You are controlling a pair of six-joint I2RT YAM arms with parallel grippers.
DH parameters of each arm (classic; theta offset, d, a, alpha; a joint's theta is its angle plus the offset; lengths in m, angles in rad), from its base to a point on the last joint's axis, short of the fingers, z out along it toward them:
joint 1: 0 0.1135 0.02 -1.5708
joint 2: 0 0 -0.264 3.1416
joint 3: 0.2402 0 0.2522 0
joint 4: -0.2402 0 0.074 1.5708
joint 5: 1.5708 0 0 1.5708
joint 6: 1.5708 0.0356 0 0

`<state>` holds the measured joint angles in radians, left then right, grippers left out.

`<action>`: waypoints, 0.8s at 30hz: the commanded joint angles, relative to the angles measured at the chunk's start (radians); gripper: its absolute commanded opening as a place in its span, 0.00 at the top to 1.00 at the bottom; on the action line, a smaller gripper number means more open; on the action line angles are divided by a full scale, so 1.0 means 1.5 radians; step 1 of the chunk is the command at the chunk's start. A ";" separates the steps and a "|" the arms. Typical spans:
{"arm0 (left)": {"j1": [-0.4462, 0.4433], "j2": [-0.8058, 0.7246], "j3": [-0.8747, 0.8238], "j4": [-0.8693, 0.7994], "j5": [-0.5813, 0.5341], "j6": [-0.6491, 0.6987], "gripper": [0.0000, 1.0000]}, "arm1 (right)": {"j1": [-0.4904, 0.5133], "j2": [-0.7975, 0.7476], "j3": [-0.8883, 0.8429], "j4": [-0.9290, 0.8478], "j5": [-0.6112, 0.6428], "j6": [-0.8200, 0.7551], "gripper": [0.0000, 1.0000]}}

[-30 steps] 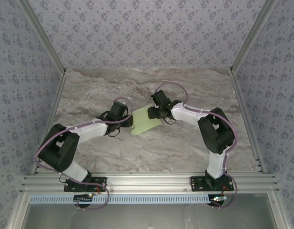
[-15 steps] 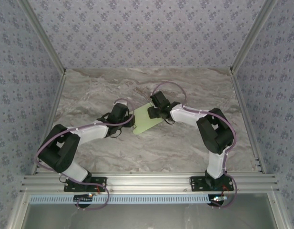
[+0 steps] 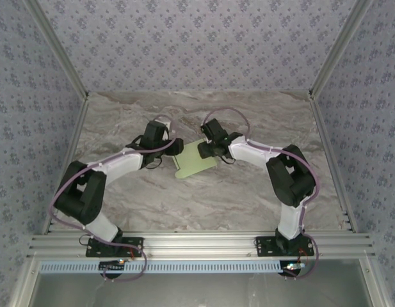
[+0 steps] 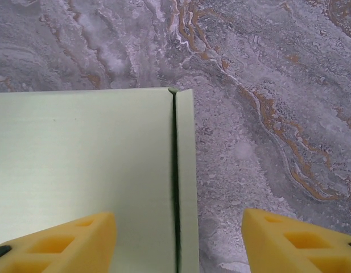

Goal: Fold the paper box

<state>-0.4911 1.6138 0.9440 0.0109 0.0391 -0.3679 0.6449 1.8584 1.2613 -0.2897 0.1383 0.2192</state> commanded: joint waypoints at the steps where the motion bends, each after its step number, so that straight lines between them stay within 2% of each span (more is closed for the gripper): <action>1: 0.004 0.038 0.054 -0.057 0.049 0.070 0.33 | -0.005 -0.040 0.027 -0.027 -0.022 -0.008 0.38; 11: 0.029 0.162 0.202 -0.177 0.161 0.144 0.32 | 0.006 -0.160 -0.099 -0.054 -0.070 0.011 0.36; 15: 0.031 0.175 0.216 -0.193 0.192 0.155 0.32 | 0.006 -0.206 -0.167 -0.041 -0.162 0.032 0.36; 24: 0.040 0.181 0.206 -0.202 0.269 0.146 0.33 | -0.025 -0.239 -0.257 0.000 -0.287 0.081 0.35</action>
<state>-0.4404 1.8778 1.2472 -0.2710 0.3679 -0.1535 0.6319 1.5230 0.9066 -0.3149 -0.1890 0.2966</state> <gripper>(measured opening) 0.677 0.644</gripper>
